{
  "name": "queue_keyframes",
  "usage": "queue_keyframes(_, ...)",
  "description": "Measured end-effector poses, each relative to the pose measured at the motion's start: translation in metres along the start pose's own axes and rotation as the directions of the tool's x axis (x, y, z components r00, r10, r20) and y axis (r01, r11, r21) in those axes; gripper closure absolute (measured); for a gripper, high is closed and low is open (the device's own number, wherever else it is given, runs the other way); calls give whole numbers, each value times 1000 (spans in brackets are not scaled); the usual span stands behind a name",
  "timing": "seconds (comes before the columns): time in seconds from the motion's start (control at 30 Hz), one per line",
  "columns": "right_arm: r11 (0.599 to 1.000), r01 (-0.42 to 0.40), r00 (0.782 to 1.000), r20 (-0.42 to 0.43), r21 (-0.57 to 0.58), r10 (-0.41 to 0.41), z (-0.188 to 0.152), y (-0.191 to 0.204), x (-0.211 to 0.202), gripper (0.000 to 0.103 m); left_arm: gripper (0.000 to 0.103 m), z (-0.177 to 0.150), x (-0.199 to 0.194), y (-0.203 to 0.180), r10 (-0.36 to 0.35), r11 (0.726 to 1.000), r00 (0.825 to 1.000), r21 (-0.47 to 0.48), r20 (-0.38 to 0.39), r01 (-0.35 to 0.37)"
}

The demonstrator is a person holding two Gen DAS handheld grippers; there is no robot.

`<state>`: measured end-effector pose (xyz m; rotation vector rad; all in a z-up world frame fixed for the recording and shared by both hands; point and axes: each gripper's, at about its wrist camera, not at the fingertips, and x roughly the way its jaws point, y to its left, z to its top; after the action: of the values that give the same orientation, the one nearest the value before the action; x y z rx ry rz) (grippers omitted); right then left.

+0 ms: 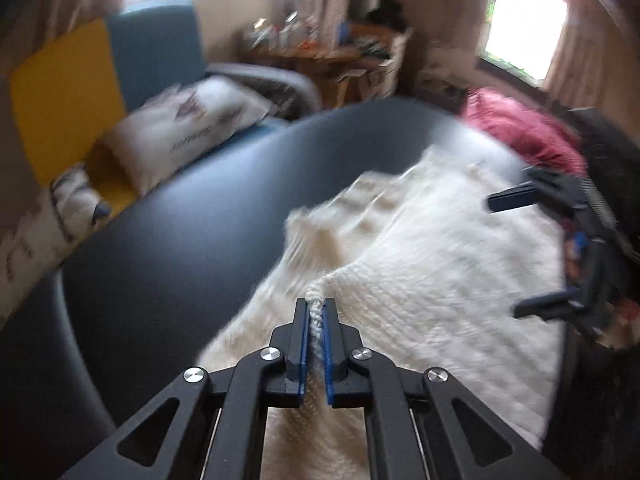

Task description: Fold clothes

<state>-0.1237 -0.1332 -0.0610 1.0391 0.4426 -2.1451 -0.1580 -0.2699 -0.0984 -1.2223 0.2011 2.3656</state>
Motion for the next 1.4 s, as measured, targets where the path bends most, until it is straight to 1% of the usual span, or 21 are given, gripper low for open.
queue_keyframes(0.07, 1000, 22, 999, -46, -12, -23, 0, 5, 16, 0, 98, -4, 21, 1, 41, 999, 998, -23, -49, -42)
queue_keyframes(0.1, 999, 41, 996, -78, -18, -42, -2, 7, 25, 0, 98, -6, 21, 2, 46, 998, 998, -47, -38, -47)
queue_keyframes(0.13, 999, 47, 994, -96, -19, -49, -4, 8, 31, 0, 94, -7, 21, 4, 50, 996, 998, -71, -25, -52)
queue_keyframes(0.17, 999, 41, 994, -96, -4, -41, -7, 8, 34, 0, 93, -8, 21, 5, 55, 994, 998, -95, -12, -56)
queue_keyframes(0.2, 999, 33, 995, -92, 14, -32, -8, 6, 34, 0, 90, -8, 17, 10, 50, 991, 999, -127, -8, -51)
queue_keyframes(0.23, 999, 29, 995, -93, 21, -27, -8, 5, 34, 0, 82, -9, 13, 14, 45, 986, 999, -160, -4, -45)
queue_keyframes(0.27, 999, 28, 995, -97, 24, -25, -7, 4, 34, 0, 80, -10, 5, 18, 71, 980, 997, -185, 12, -68)
queue_keyframes(0.3, 999, 26, 995, -100, 28, -23, -6, 3, 33, 0, 80, -12, -6, 24, 79, 975, 996, -211, 34, -70)
queue_keyframes(0.4, 999, 37, 997, -73, 34, -34, 2, 5, 24, 0, 80, -32, -57, 42, 116, 942, 984, -328, 135, -66)
queue_keyframes(0.47, 999, -14, 1000, -7, 47, 14, 10, 12, 10, 0, 79, -53, -87, 50, 103, 921, 977, -389, 187, -22)
queue_keyframes(0.53, 997, -68, 998, 19, 47, 67, 14, 19, 5, 0, 78, -88, -116, 49, 112, 896, 969, -444, 219, -3)
queue_keyframes(0.6, 994, -98, 995, -1, 47, 98, 14, 29, 11, 0, 78, -119, -129, 45, 69, 873, 974, -486, 214, 45)
queue_keyframes(0.67, 989, -128, 991, -36, 79, 131, 8, 35, 22, 0, 78, -151, -135, 30, 28, 864, 979, -498, 200, 77)
queue_keyframes(0.7, 987, -133, 989, -51, 95, 139, 5, 37, 27, 0, 78, -165, -134, 20, -7, 861, 979, -497, 202, 109)
queue_keyframes(0.77, 992, -107, 992, -58, 74, 111, -1, 42, 32, 0, 76, -191, -130, 0, -81, 851, 975, -496, 206, 175)
queue_keyframes(0.8, 994, -91, 994, -59, 56, 94, -3, 45, 34, 0, 75, -195, -126, -8, -107, 852, 972, -484, 211, 199)
queue_keyframes(0.9, 999, -47, 997, -65, 1, 47, -8, 53, 38, 0, 73, -206, -116, -29, -186, 855, 957, -444, 222, 269)
queue_keyframes(0.97, 999, -38, 997, -70, -11, 37, -9, 54, 38, 0, 66, -202, -109, -33, -243, 850, 939, -412, 245, 327)
queue_keyframes(1.07, 999, -35, 997, -76, -17, 34, -10, 52, 39, 0, 64, -195, -105, -26, -284, 839, 917, -390, 282, 380)
queue_keyframes(1.17, 999, -26, 997, -78, -27, 24, -10, 52, 39, 0, 63, -191, -99, -7, -280, 824, 915, -416, 290, 384)
queue_keyframes(1.4, 999, -18, 996, -89, -29, 15, -7, 55, 40, 0, 63, -177, -86, -2, -407, 788, 859, -356, 309, 502)
